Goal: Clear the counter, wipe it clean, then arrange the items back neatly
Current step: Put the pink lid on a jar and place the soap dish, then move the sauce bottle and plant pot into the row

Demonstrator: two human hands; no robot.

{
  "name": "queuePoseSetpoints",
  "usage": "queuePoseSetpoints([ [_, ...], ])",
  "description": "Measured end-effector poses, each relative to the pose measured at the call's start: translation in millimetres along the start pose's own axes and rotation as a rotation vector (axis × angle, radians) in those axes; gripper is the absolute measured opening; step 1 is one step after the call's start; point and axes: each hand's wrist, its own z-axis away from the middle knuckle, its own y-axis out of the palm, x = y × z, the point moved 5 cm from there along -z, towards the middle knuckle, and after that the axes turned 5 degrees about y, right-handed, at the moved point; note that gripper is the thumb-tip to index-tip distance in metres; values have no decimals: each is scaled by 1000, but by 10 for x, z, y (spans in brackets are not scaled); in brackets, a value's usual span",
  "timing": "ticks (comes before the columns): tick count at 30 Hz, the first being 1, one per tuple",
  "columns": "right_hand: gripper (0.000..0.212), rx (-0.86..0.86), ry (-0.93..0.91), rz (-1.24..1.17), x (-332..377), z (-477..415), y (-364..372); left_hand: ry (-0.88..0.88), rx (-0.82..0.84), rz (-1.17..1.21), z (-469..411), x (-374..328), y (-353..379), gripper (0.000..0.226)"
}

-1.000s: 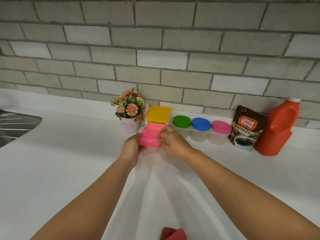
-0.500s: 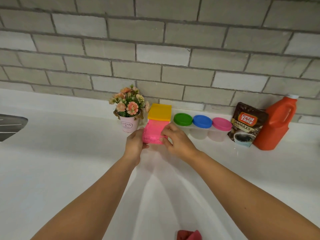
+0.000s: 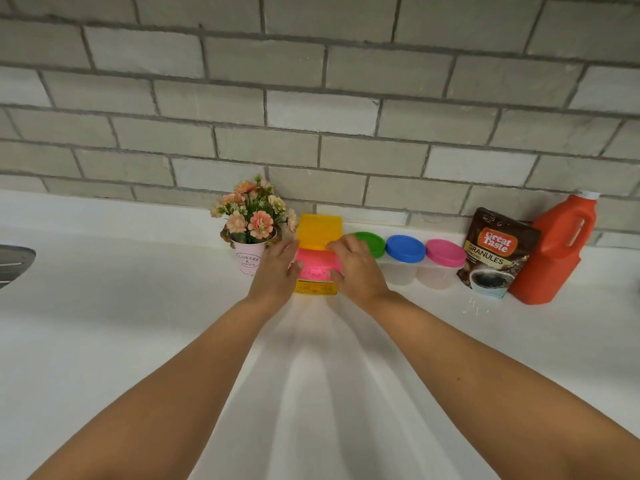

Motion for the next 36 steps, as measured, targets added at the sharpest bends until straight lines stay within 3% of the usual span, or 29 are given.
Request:
queuePoseSetpoints([
  [3, 54, 46, 44, 77, -66, -102, 55, 60, 42, -105, -98, 20, 23, 48],
  [16, 27, -81, 30, 40, -89, -241, 136, -1, -227, -36, -227, -57, -21, 27],
  [27, 31, -25, 51, 67, -91, -214, 149, -53, -181, -66, -236, -47, 45, 23],
  [32, 53, 74, 98, 45, -126, -114, 45, -26, -190, -87, -117, -187, 58, 37],
  [36, 46, 11, 114, 94, -282, 69, -199, 7, -287, 19, 38, -474, 62, 45],
])
